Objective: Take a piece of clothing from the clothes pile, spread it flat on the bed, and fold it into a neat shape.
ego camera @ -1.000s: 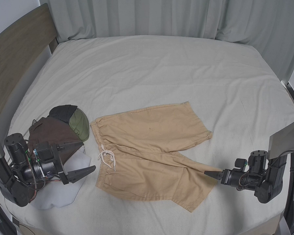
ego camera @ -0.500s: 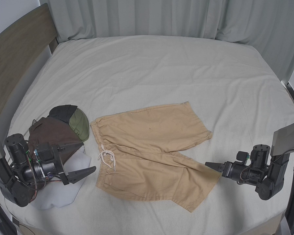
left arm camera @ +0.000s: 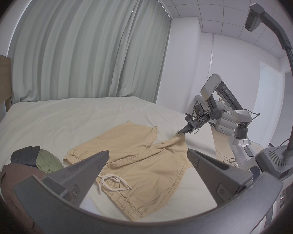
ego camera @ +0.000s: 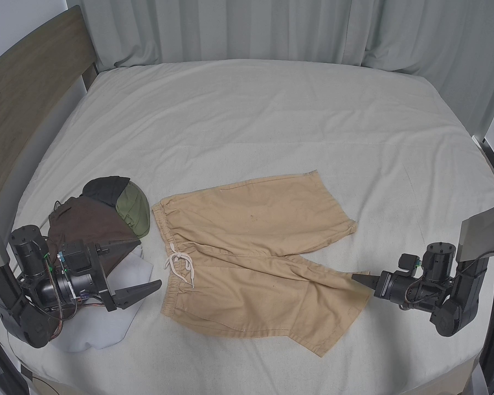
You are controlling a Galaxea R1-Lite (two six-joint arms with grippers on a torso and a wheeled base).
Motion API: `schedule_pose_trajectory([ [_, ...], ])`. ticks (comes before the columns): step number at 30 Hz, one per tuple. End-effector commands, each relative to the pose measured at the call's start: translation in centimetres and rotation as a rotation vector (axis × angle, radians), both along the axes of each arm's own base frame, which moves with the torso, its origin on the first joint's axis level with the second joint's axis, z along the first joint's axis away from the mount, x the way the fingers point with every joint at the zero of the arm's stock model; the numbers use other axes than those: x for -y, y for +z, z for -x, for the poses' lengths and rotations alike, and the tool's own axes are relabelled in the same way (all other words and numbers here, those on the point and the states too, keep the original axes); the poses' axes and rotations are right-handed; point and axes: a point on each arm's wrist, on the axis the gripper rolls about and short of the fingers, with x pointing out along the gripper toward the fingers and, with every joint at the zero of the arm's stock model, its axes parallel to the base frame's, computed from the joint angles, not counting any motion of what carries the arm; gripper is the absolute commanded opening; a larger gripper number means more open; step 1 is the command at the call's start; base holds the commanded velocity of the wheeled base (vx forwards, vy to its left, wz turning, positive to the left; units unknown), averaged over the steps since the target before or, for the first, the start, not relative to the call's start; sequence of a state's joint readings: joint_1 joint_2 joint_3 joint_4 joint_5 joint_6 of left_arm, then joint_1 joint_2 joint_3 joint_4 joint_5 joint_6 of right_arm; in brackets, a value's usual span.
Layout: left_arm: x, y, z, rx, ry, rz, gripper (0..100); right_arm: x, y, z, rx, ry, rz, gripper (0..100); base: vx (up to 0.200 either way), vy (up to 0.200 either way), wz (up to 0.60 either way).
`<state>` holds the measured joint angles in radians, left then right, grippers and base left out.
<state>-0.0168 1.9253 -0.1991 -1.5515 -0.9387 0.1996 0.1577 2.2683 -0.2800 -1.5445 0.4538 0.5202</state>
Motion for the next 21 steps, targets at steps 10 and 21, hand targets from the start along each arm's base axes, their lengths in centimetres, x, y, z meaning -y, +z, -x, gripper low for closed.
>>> schedule_pose_trajectory([
  [10, 0.0, 0.0, 0.0, -0.002, 0.0, 0.0, 100, 0.0, 0.2, -0.4, 0.021, -0.011, 0.004, 0, 0.0, 0.0, 0.0],
  [21, 0.0, 0.0, -0.1, -0.002, 0.002, 0.001, 100, -0.1, 0.8, -2.1, 0.095, -0.069, 0.017, 0, 0.0, 0.0, 0.0],
])
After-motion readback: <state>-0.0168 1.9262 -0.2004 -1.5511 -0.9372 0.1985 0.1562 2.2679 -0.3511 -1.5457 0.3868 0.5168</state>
